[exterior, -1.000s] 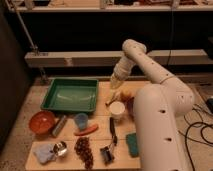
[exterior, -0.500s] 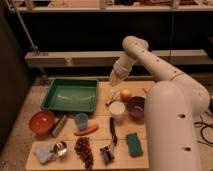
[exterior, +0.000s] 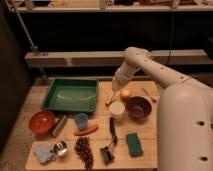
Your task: Place banana in table surface
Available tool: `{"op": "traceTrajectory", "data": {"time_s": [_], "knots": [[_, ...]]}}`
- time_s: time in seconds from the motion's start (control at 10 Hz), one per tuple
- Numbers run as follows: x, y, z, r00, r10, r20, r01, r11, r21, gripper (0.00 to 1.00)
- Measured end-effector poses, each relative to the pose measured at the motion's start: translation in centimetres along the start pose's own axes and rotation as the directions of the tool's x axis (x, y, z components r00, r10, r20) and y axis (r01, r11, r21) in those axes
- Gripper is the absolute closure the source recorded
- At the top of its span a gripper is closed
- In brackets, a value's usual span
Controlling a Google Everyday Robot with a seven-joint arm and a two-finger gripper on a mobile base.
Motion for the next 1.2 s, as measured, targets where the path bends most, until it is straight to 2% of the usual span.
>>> {"op": "traceTrajectory", "data": {"time_s": [0.3,0.6,0.8,0.9,1.1,1.2], "knots": [[0.7,0.6,0.6,1.0,0.021,-0.002,-0.021,1.0,-0.017,0.2],[0.7,0.3,1.4,0.997,0.07,0.038,-0.067,0.994,-0.083,0.2],[0.9,0.4,1.8,0.994,0.101,0.049,-0.094,0.988,-0.125,0.2],[1.0,0.6,2.0,0.993,0.111,0.052,-0.103,0.986,-0.134,0.2],[1.4,0.8,3.1,0.984,0.151,0.09,-0.136,0.978,-0.16,0.2],[1.4,0.9,3.4,0.983,0.158,0.095,-0.141,0.976,-0.168,0.2]]}}
